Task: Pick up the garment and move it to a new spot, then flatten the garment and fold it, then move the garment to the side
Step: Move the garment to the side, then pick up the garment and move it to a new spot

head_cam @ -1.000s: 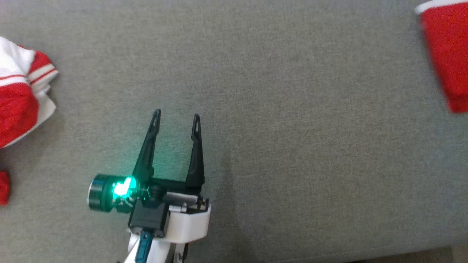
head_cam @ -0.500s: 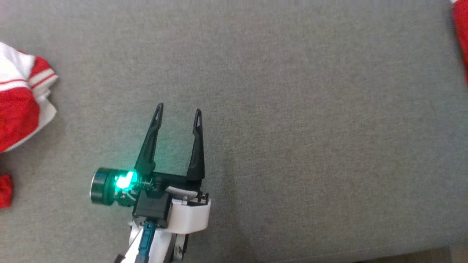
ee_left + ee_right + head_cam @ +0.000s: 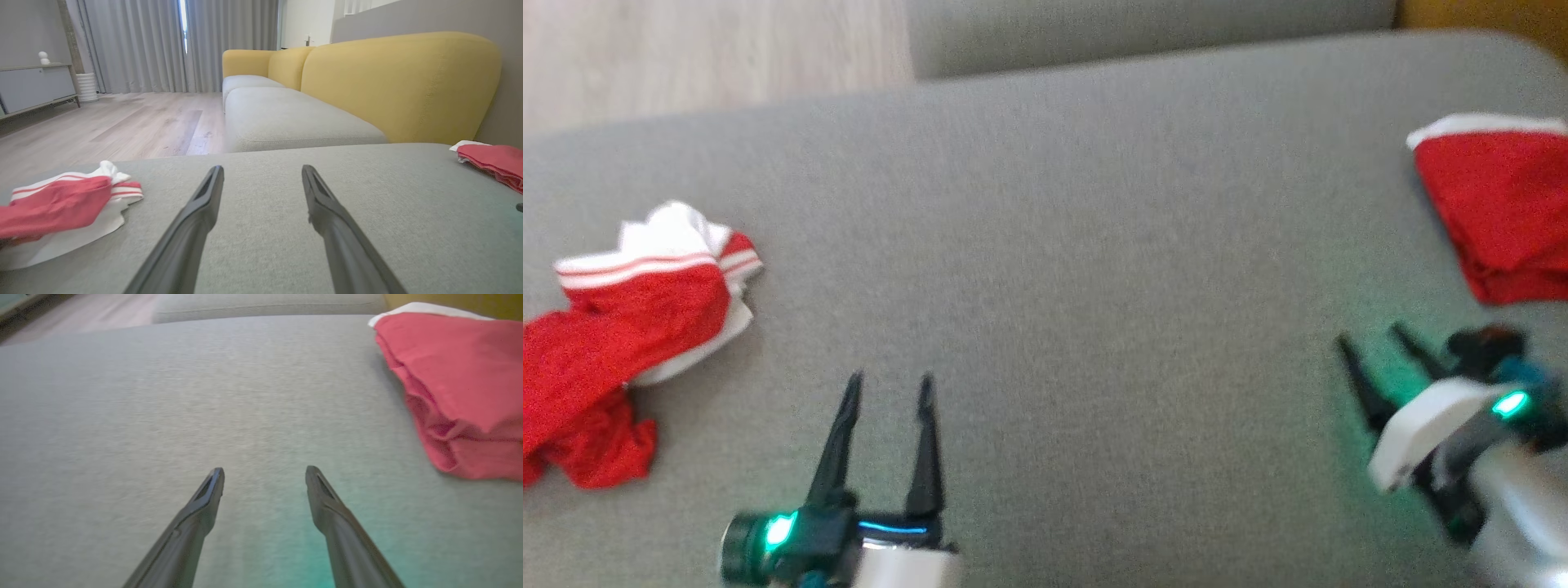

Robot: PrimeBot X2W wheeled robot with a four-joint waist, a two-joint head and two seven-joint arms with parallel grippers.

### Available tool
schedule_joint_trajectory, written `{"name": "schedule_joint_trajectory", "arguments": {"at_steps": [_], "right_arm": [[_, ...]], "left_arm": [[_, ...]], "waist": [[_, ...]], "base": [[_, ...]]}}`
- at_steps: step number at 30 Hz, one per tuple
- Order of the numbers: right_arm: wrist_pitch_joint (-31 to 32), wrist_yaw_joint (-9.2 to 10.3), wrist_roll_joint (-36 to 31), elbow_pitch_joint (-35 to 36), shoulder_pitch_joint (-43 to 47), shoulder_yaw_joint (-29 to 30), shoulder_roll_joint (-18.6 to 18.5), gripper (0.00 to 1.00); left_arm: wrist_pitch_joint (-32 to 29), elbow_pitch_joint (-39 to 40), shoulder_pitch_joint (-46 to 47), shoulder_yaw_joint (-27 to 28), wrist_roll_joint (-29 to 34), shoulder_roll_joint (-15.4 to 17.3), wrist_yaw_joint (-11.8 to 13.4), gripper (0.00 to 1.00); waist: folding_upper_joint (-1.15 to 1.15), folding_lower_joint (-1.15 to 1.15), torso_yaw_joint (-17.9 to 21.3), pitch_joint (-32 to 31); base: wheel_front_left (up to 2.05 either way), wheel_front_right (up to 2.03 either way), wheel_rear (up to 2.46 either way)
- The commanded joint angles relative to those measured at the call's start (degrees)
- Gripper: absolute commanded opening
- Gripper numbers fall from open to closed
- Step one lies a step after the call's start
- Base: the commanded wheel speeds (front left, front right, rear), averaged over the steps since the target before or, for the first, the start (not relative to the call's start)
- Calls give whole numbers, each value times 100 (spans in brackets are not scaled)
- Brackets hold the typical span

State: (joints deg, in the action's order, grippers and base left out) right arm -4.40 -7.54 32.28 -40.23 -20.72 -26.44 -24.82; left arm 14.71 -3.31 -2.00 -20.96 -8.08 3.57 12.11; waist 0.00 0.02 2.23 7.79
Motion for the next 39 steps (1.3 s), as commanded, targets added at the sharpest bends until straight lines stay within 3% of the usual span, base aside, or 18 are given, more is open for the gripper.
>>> {"name": "schedule_joint_trajectory", "arguments": {"at_steps": [1,5,10,13,14,20,26,39], "right_arm": [[-287,5,-29,142,163,-156,140,100],[-813,5,-354,167,456,-225,602,100],[-1045,5,-954,334,819,211,985,100],[-1054,5,-1179,658,1015,596,1124,100],[-1057,5,-1468,1138,1275,954,1254,100],[-1058,5,-1997,2134,1949,1578,1584,100],[-1059,5,-2260,2659,2471,1826,1769,100],[-1059,5,-2411,2802,2750,2018,1895,100]], "left_arm": [[29,108,-158,402,-343,-33,-26,100],[29,-52,-340,753,-752,-59,-112,100],[29,-120,-283,973,-505,-65,-291,100],[29,-136,-266,1029,-350,-65,-382,100],[29,-180,-267,1056,-190,-64,-486,100],[29,-329,-370,1196,-32,-65,-622,100],[29,-588,-478,1447,30,-66,-698,100],[29,-946,-544,1614,291,-65,-886,100]], "waist": [[0,-2,-118,-746],[0,-2,-168,-1042],[0,-2,-231,-1306],[0,-2,-239,-1393],[0,-2,-237,-1473],[0,-2,-215,-1632],[0,-2,-192,-1750],[0,-2,-197,-1868]], "base": [[0,0,0],[0,0,0],[0,0,0],[0,0,0],[0,0,0],[0,0,0],[0,0,0],[0,0,0]]}}
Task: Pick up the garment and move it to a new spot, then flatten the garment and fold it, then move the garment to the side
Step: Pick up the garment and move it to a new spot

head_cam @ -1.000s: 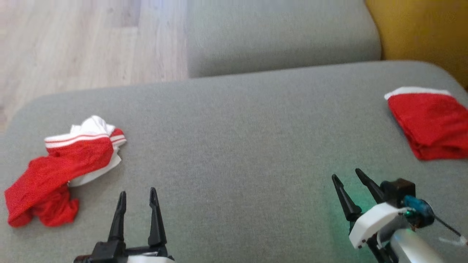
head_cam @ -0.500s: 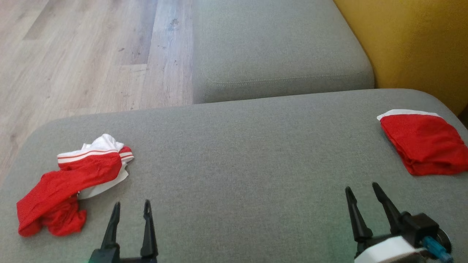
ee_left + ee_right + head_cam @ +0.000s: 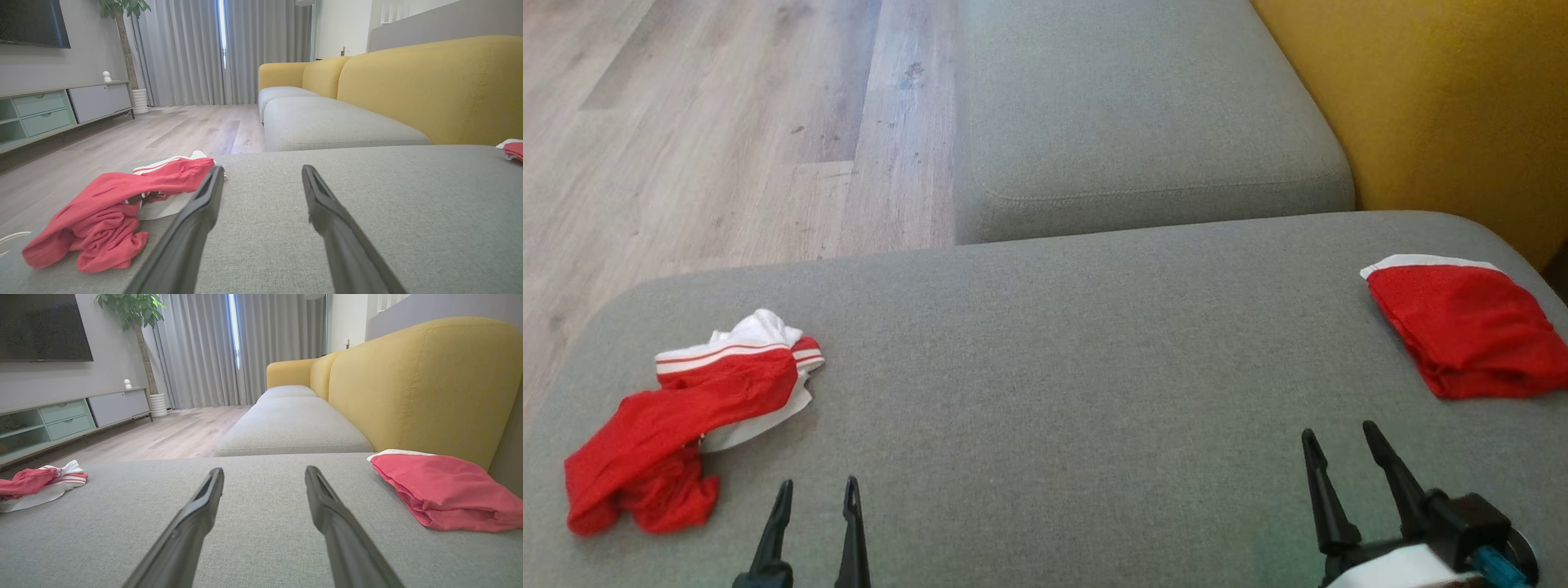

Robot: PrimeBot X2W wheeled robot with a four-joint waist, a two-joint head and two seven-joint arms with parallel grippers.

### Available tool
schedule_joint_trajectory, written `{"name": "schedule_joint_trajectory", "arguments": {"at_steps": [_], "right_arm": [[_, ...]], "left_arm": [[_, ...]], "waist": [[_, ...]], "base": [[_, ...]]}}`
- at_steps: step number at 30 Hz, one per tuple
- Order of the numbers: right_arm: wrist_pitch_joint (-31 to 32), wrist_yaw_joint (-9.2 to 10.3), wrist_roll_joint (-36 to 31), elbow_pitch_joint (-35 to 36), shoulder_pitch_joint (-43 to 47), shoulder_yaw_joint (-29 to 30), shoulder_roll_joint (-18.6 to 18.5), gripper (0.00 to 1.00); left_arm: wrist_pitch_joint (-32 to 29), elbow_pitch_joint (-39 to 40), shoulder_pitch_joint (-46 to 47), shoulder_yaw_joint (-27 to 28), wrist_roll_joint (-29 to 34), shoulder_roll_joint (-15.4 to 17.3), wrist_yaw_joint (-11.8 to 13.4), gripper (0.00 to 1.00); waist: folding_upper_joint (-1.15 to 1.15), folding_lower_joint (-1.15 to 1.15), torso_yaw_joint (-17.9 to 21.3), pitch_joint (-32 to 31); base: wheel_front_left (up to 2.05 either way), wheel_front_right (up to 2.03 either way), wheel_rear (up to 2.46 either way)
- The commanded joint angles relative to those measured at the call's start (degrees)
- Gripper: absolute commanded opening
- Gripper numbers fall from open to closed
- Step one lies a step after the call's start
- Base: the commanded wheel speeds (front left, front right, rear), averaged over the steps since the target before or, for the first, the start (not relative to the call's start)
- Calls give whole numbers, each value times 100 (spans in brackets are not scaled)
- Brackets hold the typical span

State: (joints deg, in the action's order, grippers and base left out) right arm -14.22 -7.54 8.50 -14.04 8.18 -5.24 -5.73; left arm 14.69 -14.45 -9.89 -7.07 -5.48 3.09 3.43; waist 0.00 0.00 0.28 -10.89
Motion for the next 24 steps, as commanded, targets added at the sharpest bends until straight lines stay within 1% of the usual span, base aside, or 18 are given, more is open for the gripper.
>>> {"name": "schedule_joint_trajectory", "arguments": {"at_steps": [1,11,14,17,19,20,24], "right_arm": [[-77,5,-35,176,-136,-90,-10,100],[-77,5,-69,149,-145,-1,16,100],[-77,5,-98,127,-137,48,12,100],[-77,5,-99,130,-124,65,35,100],[-77,5,-103,139,-105,64,64,100],[-77,5,-103,139,-105,64,64,100],[-77,5,-45,141,-133,72,131,100]], "left_arm": [[30,163,254,233,32,-18,-28,100],[30,67,324,264,62,-19,-140,100],[31,51,336,276,97,-19,-145,100],[31,94,405,309,163,-12,-125,100],[31,143,450,350,196,10,-111,100],[31,143,450,350,196,10,-111,100],[31,197,498,435,235,77,-116,100]], "waist": [[0,0,-7,-7],[0,0,-43,-18],[0,0,-143,-14],[0,0,-385,9],[0,0,-613,22],[0,0,-613,22],[0,0,-1173,76]], "base": [[0,0,0],[0,0,0],[0,0,0],[0,0,0],[0,0,0],[0,0,0],[0,0,0]]}}
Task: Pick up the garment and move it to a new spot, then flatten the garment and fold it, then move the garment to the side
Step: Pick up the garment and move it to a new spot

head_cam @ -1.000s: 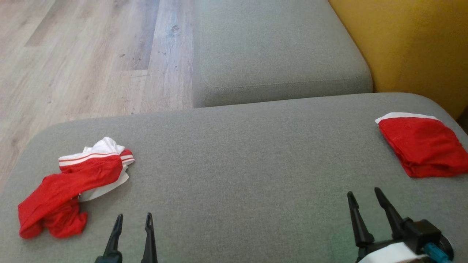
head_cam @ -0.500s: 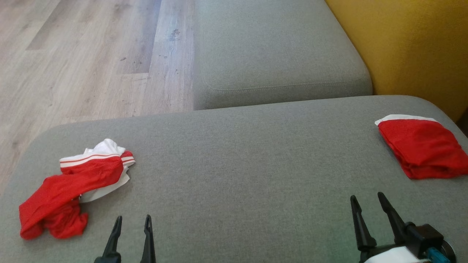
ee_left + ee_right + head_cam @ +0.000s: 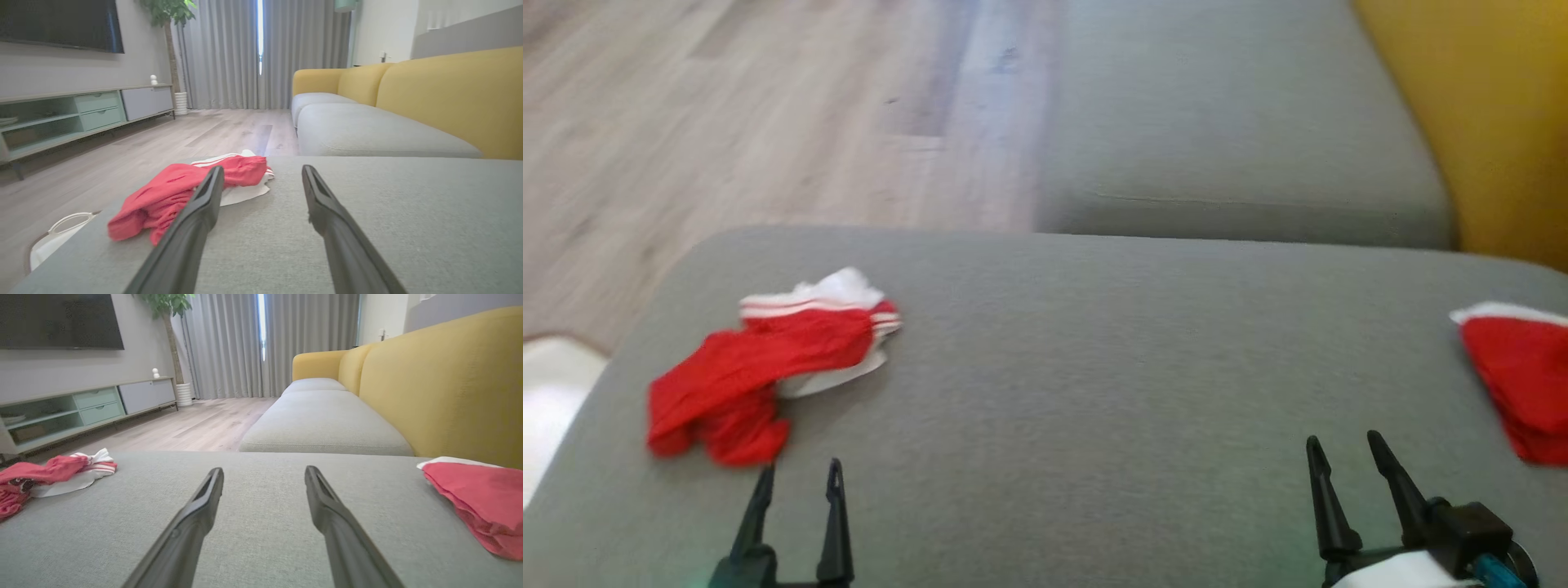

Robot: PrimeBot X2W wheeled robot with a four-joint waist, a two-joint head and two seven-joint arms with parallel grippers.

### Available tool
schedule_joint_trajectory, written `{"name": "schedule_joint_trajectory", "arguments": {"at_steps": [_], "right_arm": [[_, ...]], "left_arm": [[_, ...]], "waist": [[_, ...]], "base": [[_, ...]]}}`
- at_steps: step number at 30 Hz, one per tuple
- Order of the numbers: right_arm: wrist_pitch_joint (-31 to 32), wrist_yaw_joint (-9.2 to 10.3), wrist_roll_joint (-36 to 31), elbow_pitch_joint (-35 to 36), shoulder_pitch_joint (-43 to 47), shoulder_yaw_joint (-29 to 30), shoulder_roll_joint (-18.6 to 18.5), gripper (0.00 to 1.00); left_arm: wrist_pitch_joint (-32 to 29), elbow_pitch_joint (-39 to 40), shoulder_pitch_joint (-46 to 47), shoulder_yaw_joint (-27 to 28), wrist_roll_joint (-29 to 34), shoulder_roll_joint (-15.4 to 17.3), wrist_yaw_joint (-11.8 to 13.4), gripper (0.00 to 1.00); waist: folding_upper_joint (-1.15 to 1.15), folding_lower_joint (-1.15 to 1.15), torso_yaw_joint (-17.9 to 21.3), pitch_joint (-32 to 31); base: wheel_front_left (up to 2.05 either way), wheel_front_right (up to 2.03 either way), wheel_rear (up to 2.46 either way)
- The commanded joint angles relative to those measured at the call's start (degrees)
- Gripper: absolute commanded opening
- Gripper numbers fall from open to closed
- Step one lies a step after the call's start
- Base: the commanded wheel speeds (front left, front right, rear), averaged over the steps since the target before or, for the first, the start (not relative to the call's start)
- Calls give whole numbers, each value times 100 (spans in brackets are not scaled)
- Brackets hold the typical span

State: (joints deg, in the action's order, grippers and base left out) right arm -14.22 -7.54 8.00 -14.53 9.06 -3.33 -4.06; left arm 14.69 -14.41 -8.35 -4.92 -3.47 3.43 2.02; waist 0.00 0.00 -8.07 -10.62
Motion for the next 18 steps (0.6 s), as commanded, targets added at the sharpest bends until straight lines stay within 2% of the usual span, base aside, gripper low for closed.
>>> {"name": "schedule_joint_trajectory", "arguments": {"at_steps": [1,6,9,18], "right_arm": [[-77,5,14,196,-240,-130,-18,100],[-78,5,48,171,-344,-172,44,100],[-78,5,47,150,-469,-253,63,100],[-78,5,74,20,-808,-463,-77,100]], "left_arm": [[31,205,352,244,35,62,19,100],[31,282,354,363,51,147,11,100],[31,394,309,495,22,157,71,100],[31,706,383,821,23,179,171,100]], "waist": [[0,0,-482,71],[0,0,-1221,190],[0,0,-1503,349],[0,0,-1800,668]], "base": [[0,0,0],[0,0,0],[0,0,0],[0,0,0]]}}
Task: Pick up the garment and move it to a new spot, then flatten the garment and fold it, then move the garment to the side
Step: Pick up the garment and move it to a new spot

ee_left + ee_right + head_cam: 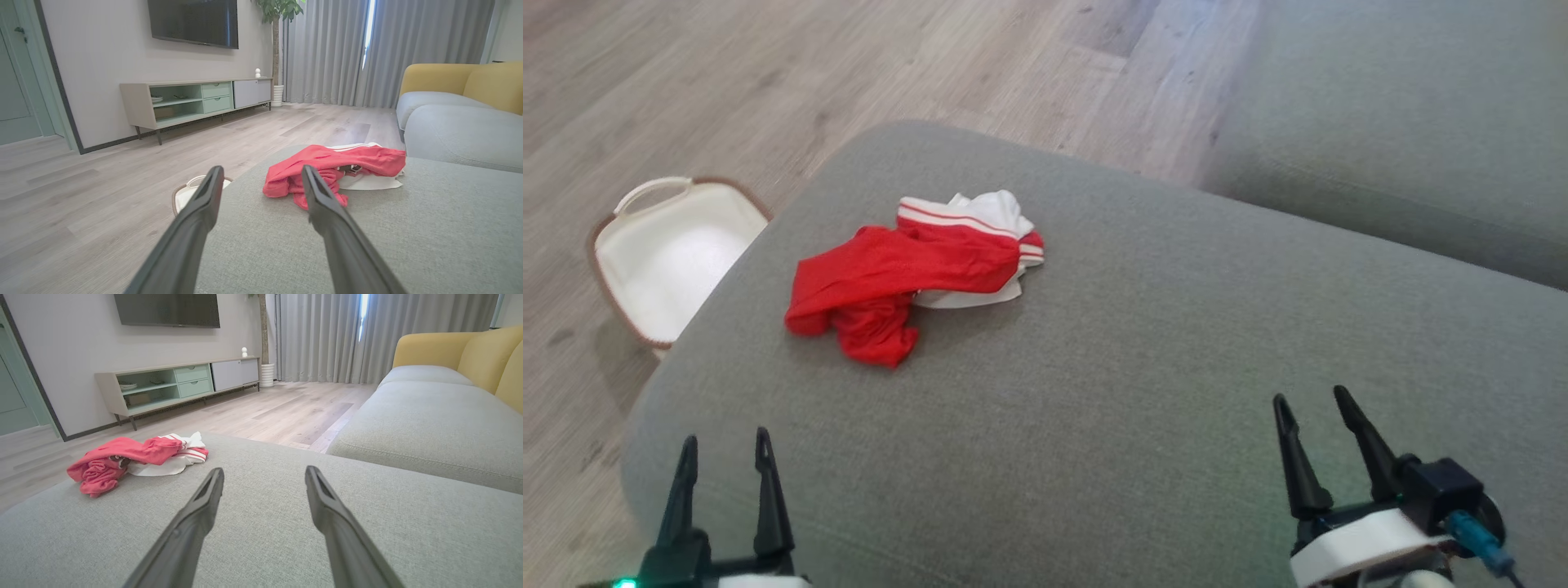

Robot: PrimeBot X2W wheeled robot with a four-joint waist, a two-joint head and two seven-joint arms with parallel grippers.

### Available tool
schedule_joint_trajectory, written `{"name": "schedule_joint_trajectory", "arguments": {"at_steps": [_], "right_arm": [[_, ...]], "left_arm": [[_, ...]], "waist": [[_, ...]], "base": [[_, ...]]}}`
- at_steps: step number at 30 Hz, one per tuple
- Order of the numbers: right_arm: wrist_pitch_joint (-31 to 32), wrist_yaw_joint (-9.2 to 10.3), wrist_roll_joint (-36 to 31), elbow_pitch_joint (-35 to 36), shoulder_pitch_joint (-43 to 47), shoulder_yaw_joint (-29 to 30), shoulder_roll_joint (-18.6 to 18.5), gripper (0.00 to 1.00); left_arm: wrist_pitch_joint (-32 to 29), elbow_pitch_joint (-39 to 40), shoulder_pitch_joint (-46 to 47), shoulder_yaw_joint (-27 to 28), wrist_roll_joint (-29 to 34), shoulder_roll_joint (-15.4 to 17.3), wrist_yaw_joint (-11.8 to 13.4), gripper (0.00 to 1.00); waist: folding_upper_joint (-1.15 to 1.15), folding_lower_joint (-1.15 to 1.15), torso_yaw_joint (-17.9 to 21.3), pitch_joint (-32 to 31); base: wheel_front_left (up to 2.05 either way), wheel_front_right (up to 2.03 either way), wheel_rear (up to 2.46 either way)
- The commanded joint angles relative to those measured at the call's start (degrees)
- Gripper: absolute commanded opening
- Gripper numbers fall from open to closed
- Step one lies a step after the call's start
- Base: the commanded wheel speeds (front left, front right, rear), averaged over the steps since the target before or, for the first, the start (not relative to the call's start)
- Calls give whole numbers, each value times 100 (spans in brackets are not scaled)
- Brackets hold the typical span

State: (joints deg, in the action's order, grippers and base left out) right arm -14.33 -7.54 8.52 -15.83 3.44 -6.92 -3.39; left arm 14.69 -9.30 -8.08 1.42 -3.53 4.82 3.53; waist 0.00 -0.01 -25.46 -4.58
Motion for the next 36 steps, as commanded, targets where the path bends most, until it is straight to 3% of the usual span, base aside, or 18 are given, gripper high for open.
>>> {"name": "schedule_joint_trajectory", "arguments": {"at_steps": [1,7,15,22,26,36], "right_arm": [[-67,5,26,151,-250,-98,-173,100],[-67,5,7,219,-100,38,-393,100],[-67,5,-73,425,-332,-150,-972,100],[-67,5,-37,583,-556,-133,-1513,100],[-67,5,5,684,-704,-61,-1814,100],[-67,5,92,908,-1034,-24,-2283,100]], "left_arm": [[31,200,403,184,52,59,3,100],[31,160,1164,129,167,278,-168,100],[31,-231,2651,3,139,454,-413,100],[-361,-1316,4141,-287,66,502,-748,100],[-892,-2308,4968,-391,-160,446,-912,100],[-1675,-4710,6257,-379,-440,354,-889,100]], "waist": [[0,1,-79,85],[0,1,-209,220],[0,1,293,1007],[0,1,612,1650],[0,1,747,2107],[0,1,902,2999]], "base": [[0,0,0],[0,0,0],[0,0,0],[0,0,0],[0,0,0],[0,0,0]]}}
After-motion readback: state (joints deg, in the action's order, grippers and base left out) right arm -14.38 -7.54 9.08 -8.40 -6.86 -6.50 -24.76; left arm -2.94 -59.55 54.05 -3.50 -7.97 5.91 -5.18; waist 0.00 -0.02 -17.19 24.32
